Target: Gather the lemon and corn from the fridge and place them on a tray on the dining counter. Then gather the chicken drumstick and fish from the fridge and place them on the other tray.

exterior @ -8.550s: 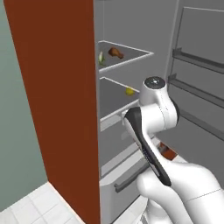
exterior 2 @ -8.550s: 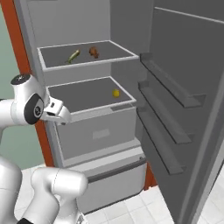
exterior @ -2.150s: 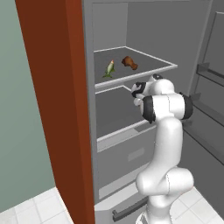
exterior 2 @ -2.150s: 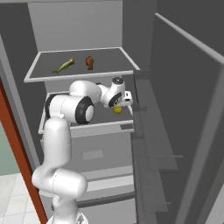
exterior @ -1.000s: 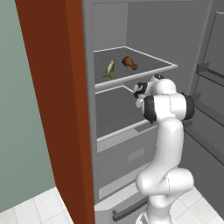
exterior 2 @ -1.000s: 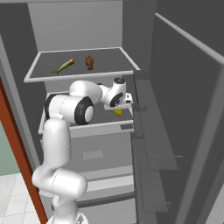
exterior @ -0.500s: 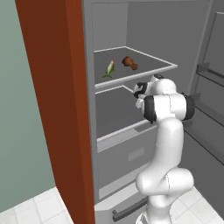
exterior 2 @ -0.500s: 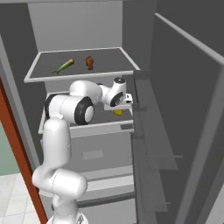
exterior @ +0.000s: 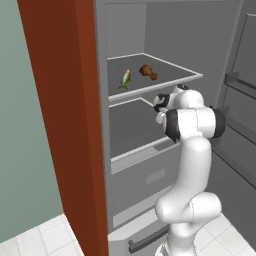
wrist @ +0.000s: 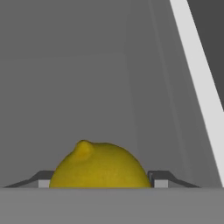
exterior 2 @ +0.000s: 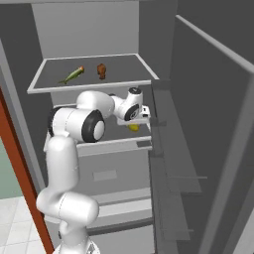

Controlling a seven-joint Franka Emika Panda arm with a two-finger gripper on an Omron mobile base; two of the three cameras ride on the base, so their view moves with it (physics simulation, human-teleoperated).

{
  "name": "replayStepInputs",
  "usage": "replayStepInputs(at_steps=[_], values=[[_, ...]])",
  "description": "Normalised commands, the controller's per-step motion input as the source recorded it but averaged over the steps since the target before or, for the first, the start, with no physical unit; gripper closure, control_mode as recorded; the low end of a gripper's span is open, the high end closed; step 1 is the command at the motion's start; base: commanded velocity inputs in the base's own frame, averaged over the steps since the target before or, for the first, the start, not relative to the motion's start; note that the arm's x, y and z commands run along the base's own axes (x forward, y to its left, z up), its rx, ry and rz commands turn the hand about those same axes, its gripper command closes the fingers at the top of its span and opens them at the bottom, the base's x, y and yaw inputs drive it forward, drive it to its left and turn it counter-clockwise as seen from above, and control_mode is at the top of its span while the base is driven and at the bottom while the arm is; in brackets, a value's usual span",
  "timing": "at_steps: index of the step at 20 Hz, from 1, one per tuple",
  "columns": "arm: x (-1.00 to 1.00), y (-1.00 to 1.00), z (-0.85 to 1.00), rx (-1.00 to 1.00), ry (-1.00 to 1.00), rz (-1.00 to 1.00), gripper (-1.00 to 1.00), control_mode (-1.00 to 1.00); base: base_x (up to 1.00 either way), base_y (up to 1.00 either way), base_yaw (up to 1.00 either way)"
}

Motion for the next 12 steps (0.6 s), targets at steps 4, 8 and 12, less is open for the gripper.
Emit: replayStepInputs(at_steps=[4,8,12], values=[[-0.54,0.00,0.07,0.00,-0.06,0.00,1.00,-1.00,0.00,0.00,0.00],[-0.61,0.00,0.20,0.00,-0.05,0.00,1.00,-1.00,0.00,0.00,0.00],[-0.38,0.27,0.60,-0.02,0.00,0.00,1.00,-1.00,0.00,0.00,0.00]])
